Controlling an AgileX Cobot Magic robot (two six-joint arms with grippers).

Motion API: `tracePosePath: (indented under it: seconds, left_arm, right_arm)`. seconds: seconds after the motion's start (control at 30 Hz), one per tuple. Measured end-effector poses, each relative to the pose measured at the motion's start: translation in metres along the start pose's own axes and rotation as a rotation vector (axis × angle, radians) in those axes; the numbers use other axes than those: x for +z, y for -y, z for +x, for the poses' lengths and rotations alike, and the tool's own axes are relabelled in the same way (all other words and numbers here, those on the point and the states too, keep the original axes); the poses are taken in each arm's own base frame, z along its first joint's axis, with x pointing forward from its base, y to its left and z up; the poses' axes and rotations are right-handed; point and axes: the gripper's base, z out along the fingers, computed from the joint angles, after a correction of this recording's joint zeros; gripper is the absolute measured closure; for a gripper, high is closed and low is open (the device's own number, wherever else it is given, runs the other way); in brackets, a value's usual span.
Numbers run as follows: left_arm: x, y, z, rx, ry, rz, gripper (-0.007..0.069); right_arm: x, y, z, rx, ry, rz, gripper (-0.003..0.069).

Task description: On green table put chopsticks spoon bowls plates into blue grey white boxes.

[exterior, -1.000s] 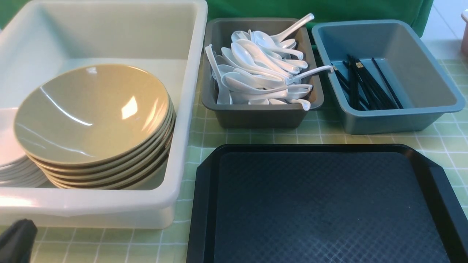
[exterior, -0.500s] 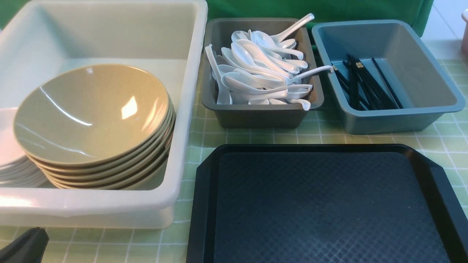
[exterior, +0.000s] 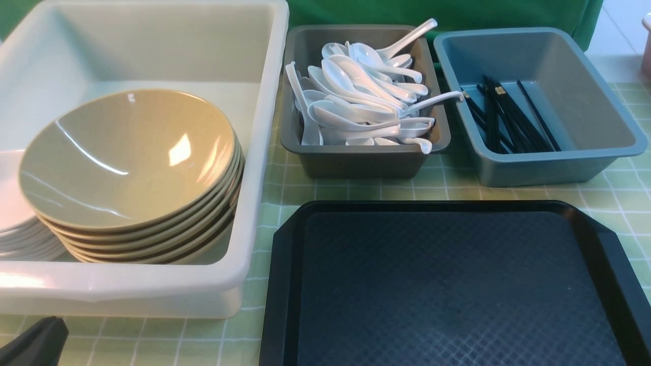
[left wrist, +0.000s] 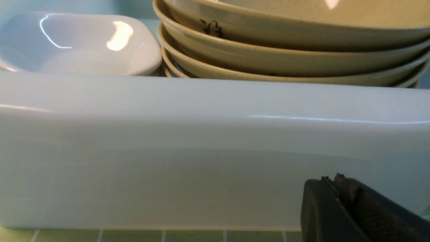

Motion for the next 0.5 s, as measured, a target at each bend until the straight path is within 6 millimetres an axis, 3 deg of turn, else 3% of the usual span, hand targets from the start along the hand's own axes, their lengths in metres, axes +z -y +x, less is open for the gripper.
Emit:
tracePosePath:
  seconds: [0.2, 0.5]
  left_arm:
    - [0.0, 0.0, 0.0, 0.0, 0.0, 0.0, 0.0627]
    - [0.0, 0.0, 0.0, 0.0, 0.0, 0.0, 0.0627]
  right_arm:
    - [0.0, 0.004, 0.003, -0.061, -0.026, 0.044, 0.0612]
    - [0.012, 0.017, 0.05, 0.092, -0.198, 0.253, 0.0612]
